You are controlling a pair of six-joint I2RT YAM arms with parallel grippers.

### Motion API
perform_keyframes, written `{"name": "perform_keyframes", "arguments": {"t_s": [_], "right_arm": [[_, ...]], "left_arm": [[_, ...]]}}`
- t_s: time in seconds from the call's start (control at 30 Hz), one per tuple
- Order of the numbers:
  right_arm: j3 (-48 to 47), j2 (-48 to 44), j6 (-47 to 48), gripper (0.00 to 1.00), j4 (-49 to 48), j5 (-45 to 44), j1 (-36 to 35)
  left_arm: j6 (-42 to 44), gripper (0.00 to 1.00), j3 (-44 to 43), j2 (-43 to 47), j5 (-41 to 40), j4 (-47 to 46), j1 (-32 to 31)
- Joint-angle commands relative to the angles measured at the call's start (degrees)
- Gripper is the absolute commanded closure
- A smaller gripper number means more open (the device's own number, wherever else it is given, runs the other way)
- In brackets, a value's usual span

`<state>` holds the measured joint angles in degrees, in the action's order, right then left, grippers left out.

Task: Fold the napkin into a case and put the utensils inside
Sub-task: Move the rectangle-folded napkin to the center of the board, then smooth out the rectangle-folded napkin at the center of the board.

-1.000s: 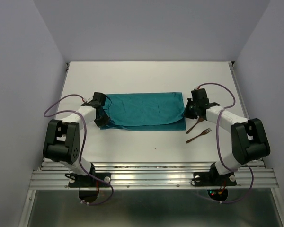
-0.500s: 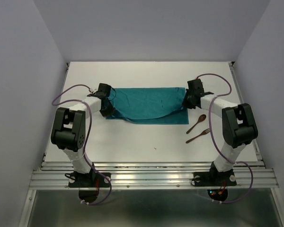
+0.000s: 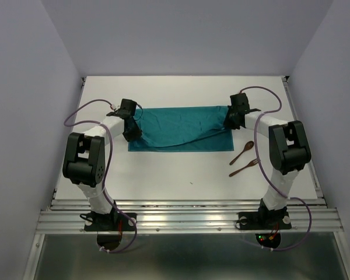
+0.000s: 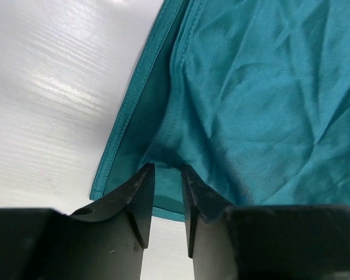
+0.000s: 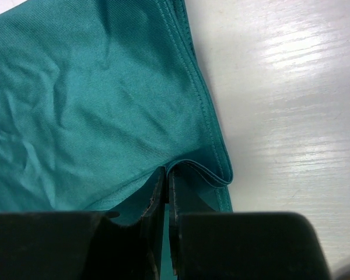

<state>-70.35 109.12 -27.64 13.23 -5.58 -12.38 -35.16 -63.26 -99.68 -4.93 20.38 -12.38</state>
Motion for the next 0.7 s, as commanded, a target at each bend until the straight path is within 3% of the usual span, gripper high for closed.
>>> {"name": "perform_keyframes", "arguments": {"t_s": [0.0,0.27,0.4,0.53,0.67], "right_arm": [[0.8,-4.4,0.7,0.97,-1.0,2.6,0.3],[5.2,-8.9,-0.6,0.97,0.8,3.4,0.3],[7.2,-9.8,-0.7,0.97,0.8,2.2,0.3],[8.0,-10.2,-0.5,0.97,0.9,1.5,0.3],[7.9,-10.7,-0.8,0.97,0.9,1.3,0.3]], "left_arm": [[1.1,0.62,-3.7,4.7,-2.1,2.8,-0.4],[1.4,0.4,-2.0,7.0,-0.8,4.2,-1.7],[2.0,0.41,1.0,7.0,0.5,2.2,-1.9],[1.6,0.52,2.4,6.6,1.7,1.4,-2.2],[0.6,0.53,2.4,6.2,-4.2,2.3,-4.3]]}}
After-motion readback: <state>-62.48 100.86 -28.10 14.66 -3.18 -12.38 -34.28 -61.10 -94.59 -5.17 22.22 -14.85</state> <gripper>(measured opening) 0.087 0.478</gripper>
